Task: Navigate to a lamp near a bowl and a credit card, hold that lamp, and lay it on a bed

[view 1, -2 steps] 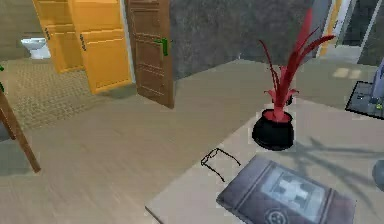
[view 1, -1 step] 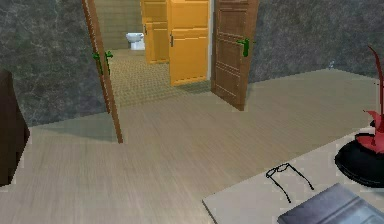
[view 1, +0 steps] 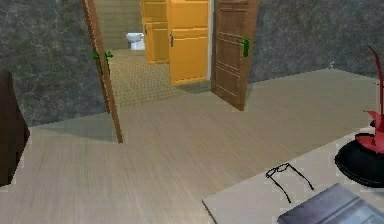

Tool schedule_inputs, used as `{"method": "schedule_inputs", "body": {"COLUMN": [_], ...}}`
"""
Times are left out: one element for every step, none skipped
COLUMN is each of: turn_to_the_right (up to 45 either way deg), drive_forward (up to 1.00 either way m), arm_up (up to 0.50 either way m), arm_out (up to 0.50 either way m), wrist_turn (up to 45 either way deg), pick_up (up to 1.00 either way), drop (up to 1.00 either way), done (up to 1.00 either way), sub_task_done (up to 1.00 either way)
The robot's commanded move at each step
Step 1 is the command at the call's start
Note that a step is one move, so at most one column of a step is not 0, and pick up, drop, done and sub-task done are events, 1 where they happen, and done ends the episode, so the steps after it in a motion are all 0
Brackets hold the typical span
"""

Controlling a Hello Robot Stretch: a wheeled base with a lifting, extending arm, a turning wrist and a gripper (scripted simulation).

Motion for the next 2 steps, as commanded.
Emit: {"method": "schedule_inputs", "body": {"turn_to_the_right": [0.0, 0.0], "drive_forward": [0.00, 0.00], "arm_up": [0.32, 0.00], "arm_out": [0.00, 0.20], "wrist_turn": [0.0, 0.0], "pick_up": [0.00, 0.00], "drop": [0.00, 0.00], "done": [0.00, 0.00], "sub_task_done": [0.00, 0.00]}}
